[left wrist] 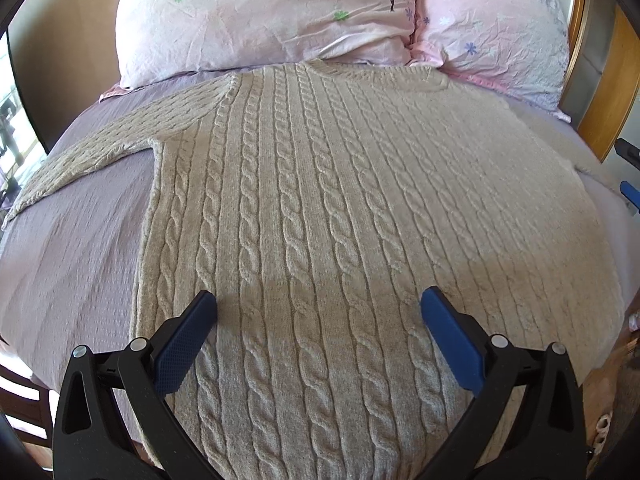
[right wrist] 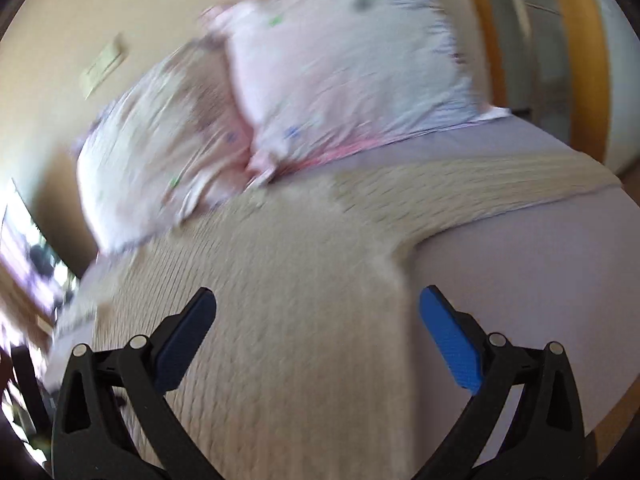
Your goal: Fold small clothes
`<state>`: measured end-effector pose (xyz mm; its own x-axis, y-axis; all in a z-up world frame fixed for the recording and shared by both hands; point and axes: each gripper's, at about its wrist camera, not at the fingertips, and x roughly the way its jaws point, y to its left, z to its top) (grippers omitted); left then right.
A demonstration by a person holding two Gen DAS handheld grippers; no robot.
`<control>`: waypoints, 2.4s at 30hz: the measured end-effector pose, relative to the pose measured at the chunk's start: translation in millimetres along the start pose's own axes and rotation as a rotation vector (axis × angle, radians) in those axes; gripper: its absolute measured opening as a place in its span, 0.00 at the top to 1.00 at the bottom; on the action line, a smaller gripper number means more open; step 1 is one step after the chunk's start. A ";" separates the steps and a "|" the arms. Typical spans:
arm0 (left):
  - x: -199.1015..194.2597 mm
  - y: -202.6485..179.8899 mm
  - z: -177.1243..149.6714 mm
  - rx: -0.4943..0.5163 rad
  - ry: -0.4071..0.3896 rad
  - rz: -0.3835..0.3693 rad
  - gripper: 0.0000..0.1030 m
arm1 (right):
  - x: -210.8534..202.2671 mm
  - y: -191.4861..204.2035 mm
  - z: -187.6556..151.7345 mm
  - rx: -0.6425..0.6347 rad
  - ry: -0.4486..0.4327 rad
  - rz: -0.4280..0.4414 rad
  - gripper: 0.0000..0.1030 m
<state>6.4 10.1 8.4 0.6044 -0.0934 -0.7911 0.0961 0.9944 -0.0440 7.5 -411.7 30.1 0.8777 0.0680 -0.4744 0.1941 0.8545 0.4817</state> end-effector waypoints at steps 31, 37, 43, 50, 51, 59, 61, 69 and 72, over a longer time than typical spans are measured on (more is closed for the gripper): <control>-28.4 250.1 42.4 -0.532 -0.304 0.036 0.01 | 66.8 103.9 88.2 -0.164 -0.102 0.223 0.93; -22.0 288.1 38.7 -0.683 -0.319 0.026 0.01 | 125.4 261.5 -56.1 -0.584 0.338 0.475 0.82; -4.8 350.0 33.4 -0.904 -0.279 0.010 0.11 | 96.7 235.7 -37.9 -0.543 0.195 0.441 0.31; 2.5 408.6 25.0 -1.111 -0.317 -0.013 0.29 | 88.6 175.2 -6.0 -0.409 0.154 0.361 0.26; 3.4 414.0 25.6 -1.131 -0.316 -0.016 0.33 | 88.8 168.6 -4.3 -0.392 0.155 0.357 0.26; -11.5 387.6 75.8 -0.969 -0.327 0.050 0.92 | 80.4 142.8 1.2 -0.361 0.128 0.352 0.26; -26.3 330.0 116.4 -0.749 -0.375 0.006 0.93 | 77.5 139.4 6.1 -0.354 0.103 0.345 0.26; 18.9 -20.3 166.2 0.186 -0.223 -0.316 0.89 | 101.5 125.0 9.8 -0.238 0.158 0.375 0.25; 57.4 -83.0 136.5 0.365 -0.106 -0.269 0.89 | 122.8 105.7 10.3 -0.142 0.242 0.351 0.26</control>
<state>141.1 -84.6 49.9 0.5957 -0.3692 -0.7134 0.5213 0.8533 -0.0063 140.3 -318.4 30.3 0.7485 0.4710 -0.4669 -0.1742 0.8189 0.5469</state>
